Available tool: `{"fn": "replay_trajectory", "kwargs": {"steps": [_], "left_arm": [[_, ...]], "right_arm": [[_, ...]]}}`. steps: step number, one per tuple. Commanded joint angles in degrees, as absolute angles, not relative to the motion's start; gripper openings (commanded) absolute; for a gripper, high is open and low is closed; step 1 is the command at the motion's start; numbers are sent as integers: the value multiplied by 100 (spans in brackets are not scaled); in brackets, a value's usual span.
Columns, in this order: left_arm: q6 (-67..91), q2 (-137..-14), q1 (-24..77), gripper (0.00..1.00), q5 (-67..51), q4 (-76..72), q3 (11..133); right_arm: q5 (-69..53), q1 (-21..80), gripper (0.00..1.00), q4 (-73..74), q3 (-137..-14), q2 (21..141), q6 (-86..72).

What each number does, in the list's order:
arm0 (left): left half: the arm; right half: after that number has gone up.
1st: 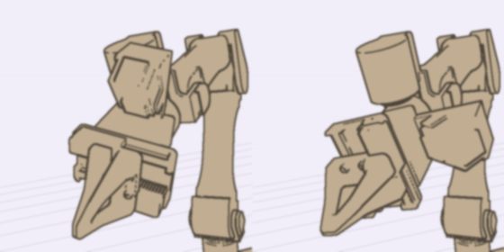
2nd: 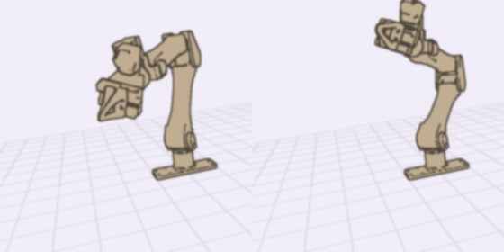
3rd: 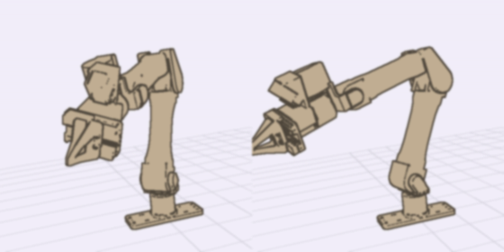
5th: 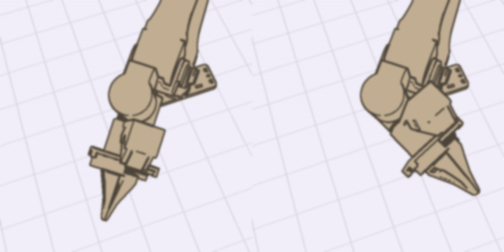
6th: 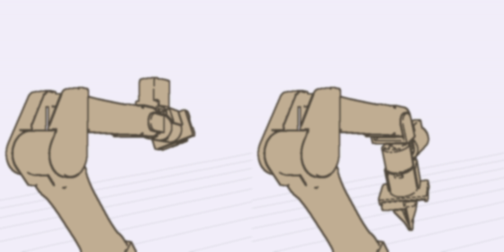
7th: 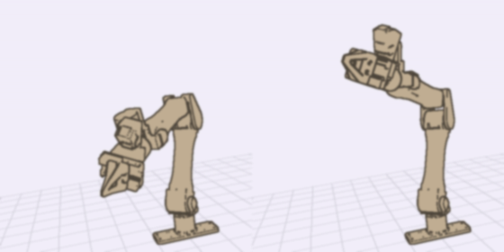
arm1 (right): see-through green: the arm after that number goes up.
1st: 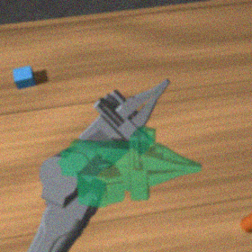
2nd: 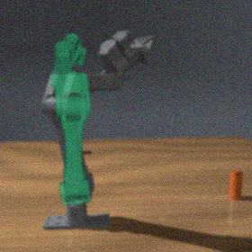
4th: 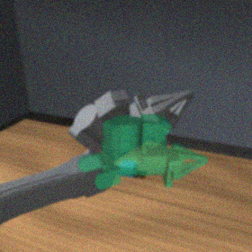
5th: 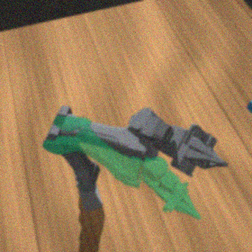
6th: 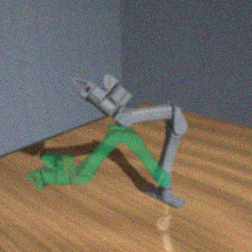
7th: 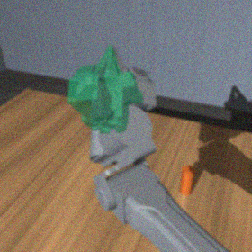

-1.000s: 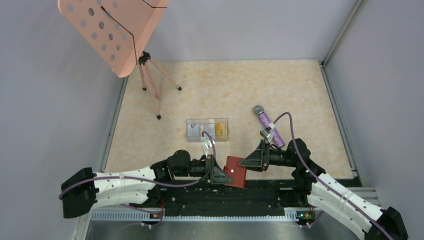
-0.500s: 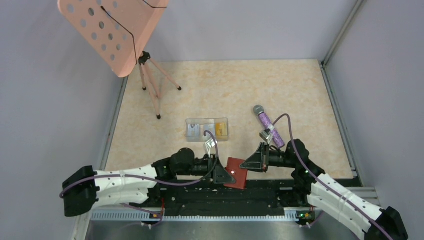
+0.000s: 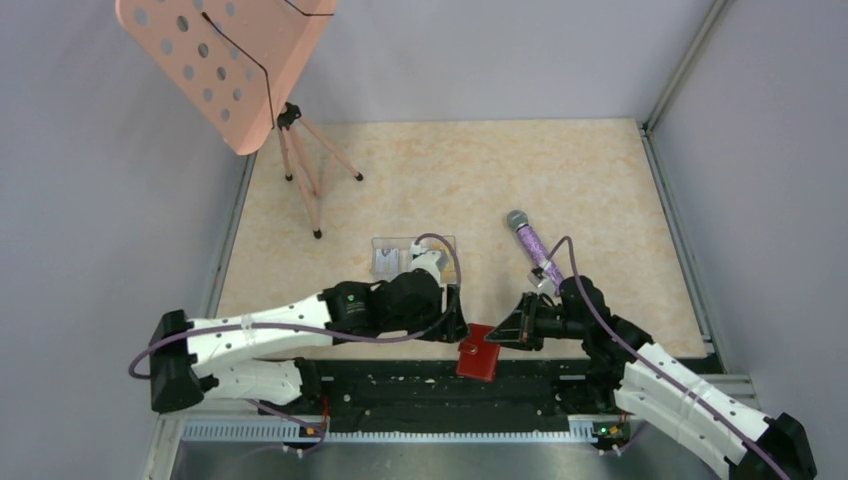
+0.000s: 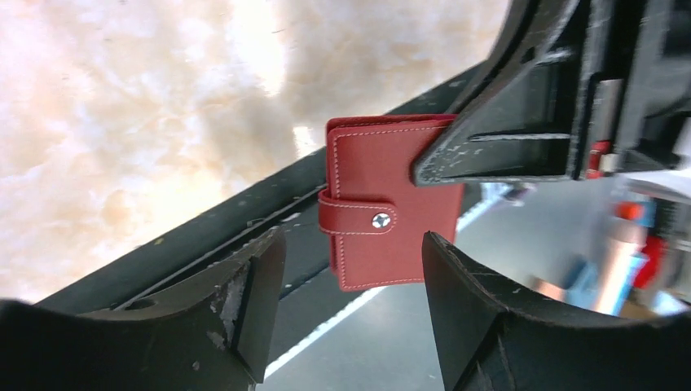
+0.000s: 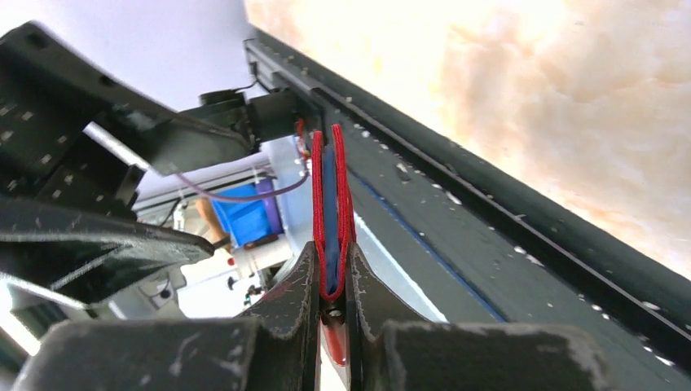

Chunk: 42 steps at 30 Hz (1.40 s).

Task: Put the credit cards into the card holder
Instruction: Open the card holder.

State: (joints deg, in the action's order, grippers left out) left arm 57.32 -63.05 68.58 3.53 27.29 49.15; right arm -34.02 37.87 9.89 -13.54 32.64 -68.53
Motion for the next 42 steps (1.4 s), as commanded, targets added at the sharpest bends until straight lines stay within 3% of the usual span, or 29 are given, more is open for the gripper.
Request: {"fn": "replay_trajectory", "kwargs": {"steps": [1, 7, 20, 31, 42], "left_arm": [[5310, -7142, 7270, 67, 1256, 4106, 5825], [5203, -8087, 7678, 67, 1361, 4214, 6432], [5234, -8731, 7787, 61, 971, 3334, 6424], [5821, -9118, 7787, 26, 1536, 4049, 6500], [6342, -9034, 7490, 17, 1653, 4429, 5985]], "right_arm": [[-3082, 3872, 0, 1422, -1746, 3451, -6568], [-3101, 3870, 0, 1293, -1695, 3558, -6615], [-3238, 3877, 0, 1319, -1613, 3462, -6667], [-3286, 3880, 0, 1538, -1613, 3212, -6693], [-3349, 3878, 0, 1792, -1529, 2862, -6721]]}}
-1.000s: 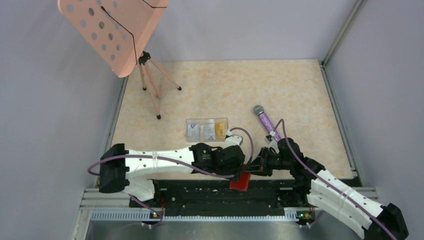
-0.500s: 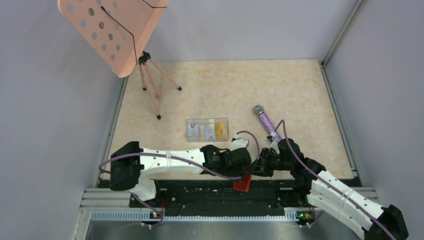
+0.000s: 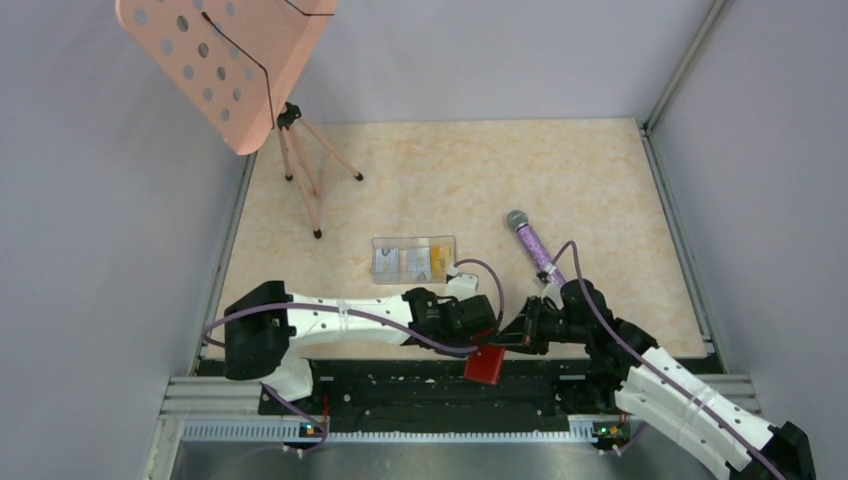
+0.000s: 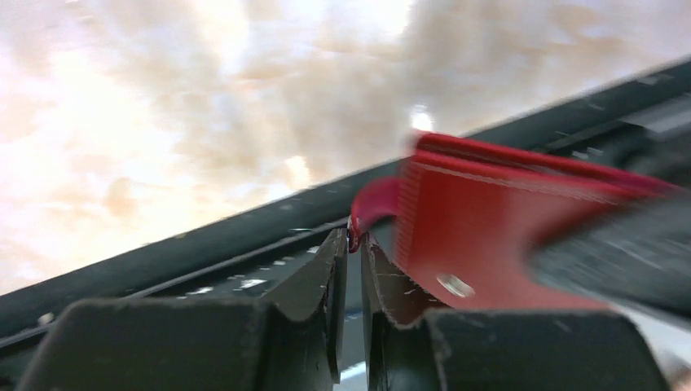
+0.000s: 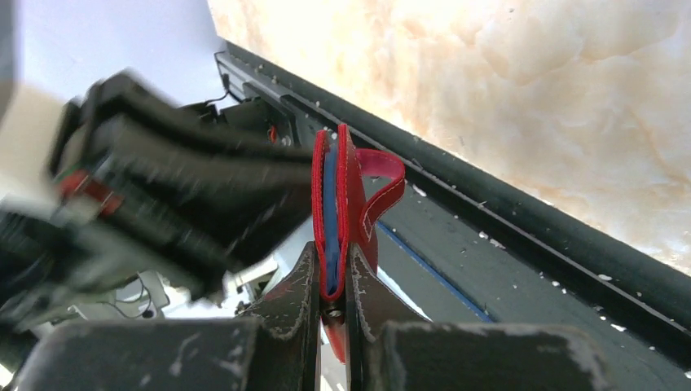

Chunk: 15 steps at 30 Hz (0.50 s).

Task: Put the credit cards into the card holder
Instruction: Open the card holder.

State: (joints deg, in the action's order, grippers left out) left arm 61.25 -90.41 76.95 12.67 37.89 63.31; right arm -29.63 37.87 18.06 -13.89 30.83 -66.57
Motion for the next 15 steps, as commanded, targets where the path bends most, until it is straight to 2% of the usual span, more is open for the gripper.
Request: {"fn": "replay_trajectory", "kwargs": {"steps": [1, 4, 6, 12, 15], "left_arm": [[6391, -8954, 7458, 17, 1640, 4417, 5906], [6454, -8712, 7381, 19, 1588, 4312, 5654], [6435, -8471, 7366, 25, 1547, 4210, 5494], [6282, -7169, 7295, 57, 978, 3166, 4699], [6302, -6313, 7185, 64, 621, 2234, 3982]], "right_arm": [[-3349, 3876, 0, 1827, -1517, 2821, -6721], [-3340, 3876, 0, 1898, -1494, 2732, -6723], [-3335, 3876, 0, 1938, -1478, 2670, -6715], [-3296, 3876, 0, 1986, -1416, 2437, -6718], [-3278, 3876, 0, 1978, -1363, 2313, -6754]]}}
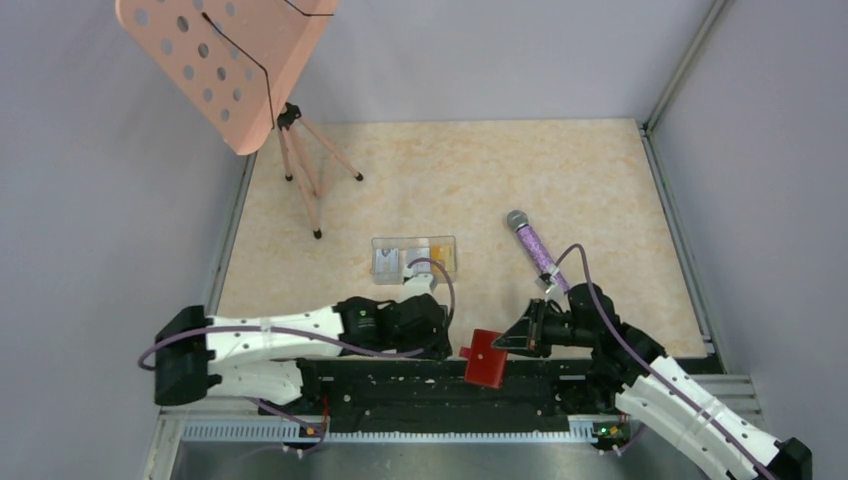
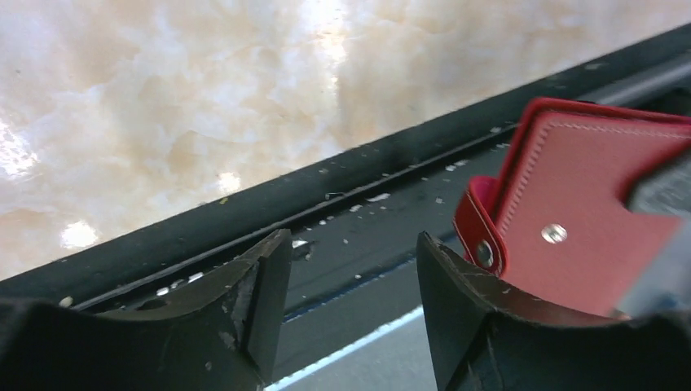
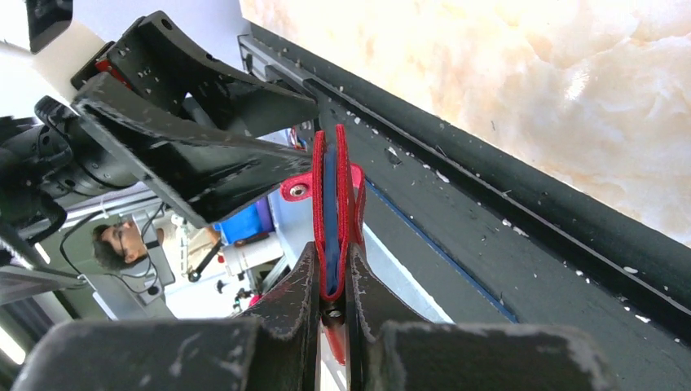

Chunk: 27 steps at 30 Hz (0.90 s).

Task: Put the credit cards into the card holder
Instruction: Open the card holder.

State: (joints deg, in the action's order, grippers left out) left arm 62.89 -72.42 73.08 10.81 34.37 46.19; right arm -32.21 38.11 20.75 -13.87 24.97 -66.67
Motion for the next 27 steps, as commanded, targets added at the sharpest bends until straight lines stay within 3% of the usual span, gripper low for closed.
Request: {"fn": "replay_trajectory", "kwargs": {"steps": [1, 8, 17, 20, 25, 27], "left_arm": [[6320, -6037, 7181, 65, 558, 1952, 3777], [6407, -4936, 7146, 72, 375, 767, 2924], [5785, -6198, 7146, 72, -100, 1433, 4017], [5648, -6640, 7154, 67, -59, 1781, 4403], [5556, -7052, 7154, 42, -67, 1907, 4575], [5554, -7118, 7154, 40, -161, 1859, 4534]], "right_arm": [[-3283, 3883, 0, 1978, -1344, 2294, -6770], [-3322, 3872, 0, 1940, -1268, 2164, -6844], [-3339, 3876, 0, 1916, -1265, 2159, -6874], [-3338, 3877, 0, 1907, -1261, 2154, -6882], [-3333, 3876, 0, 1907, -1290, 2150, -6896], [-3325, 3876, 0, 1894, -1291, 2139, -6904]]}}
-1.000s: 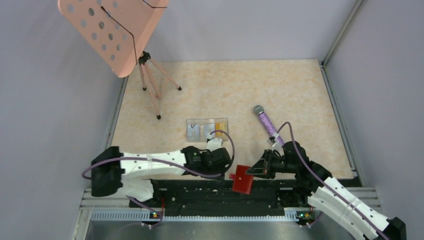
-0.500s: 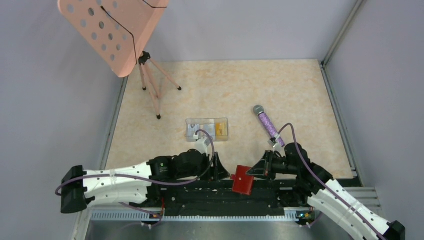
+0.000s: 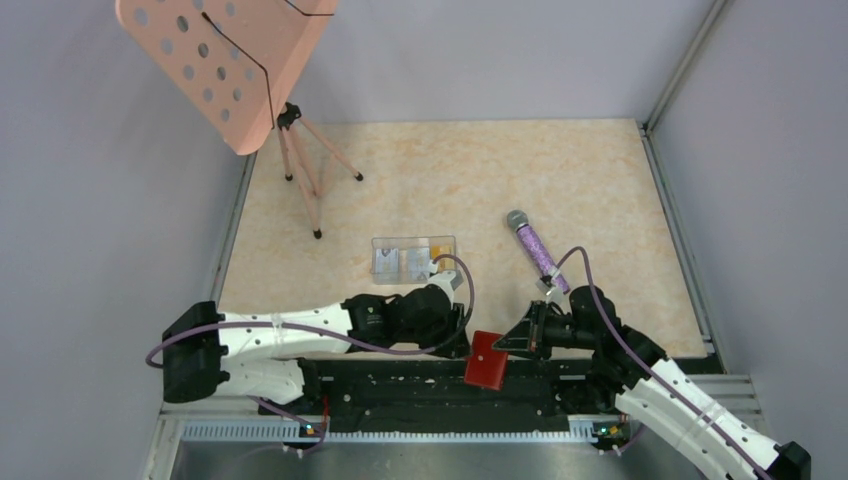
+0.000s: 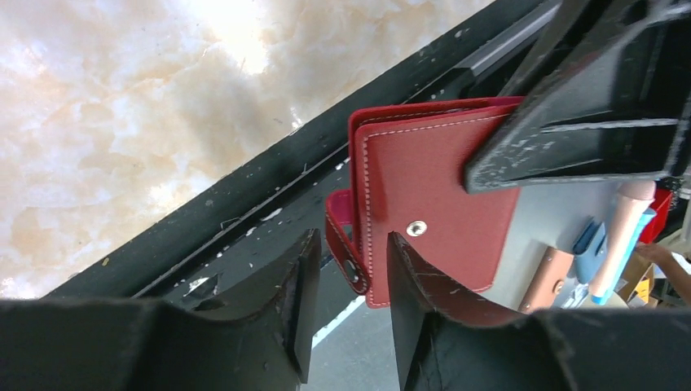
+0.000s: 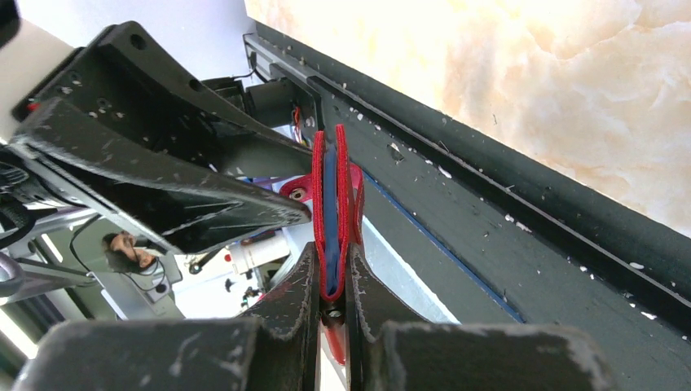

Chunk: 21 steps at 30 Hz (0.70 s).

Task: Put the credit cards into the card holder
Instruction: Open the card holder.

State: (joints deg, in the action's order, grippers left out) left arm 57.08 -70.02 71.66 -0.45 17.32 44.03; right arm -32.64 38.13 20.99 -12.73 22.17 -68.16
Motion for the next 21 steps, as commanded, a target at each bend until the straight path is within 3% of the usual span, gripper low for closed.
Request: {"fn": "replay_trajectory", "kwargs": {"steps": [1, 5, 7, 10, 14, 19, 21], "left_arm": [[5559, -7145, 7154, 41, -200, 1855, 4515], [5563, -7156, 7154, 46, -281, 1844, 4445], [5572, -7136, 7154, 45, -226, 1861, 4408], [5565, -7156, 7154, 32, -176, 1849, 4395], [5493, -7241, 7154, 1, -210, 1892, 4466], [5221, -7069, 7154, 0, 108, 2390, 4749], [4896, -6844, 7154, 0, 368, 2716, 4935]], "right_arm": [[-3330, 3876, 0, 1874, -1291, 2136, -6922], [-3349, 3880, 0, 1794, -1292, 2124, -6976], [-3353, 3880, 0, 1772, -1281, 2135, -6987], [-3361, 3876, 0, 1750, -1261, 2130, -7000], [-3372, 3876, 0, 1748, -1269, 2121, -7005], [-3325, 3878, 0, 1677, -1267, 2032, -6899], [-3232, 3876, 17, 1654, -1310, 1949, -6789]]}}
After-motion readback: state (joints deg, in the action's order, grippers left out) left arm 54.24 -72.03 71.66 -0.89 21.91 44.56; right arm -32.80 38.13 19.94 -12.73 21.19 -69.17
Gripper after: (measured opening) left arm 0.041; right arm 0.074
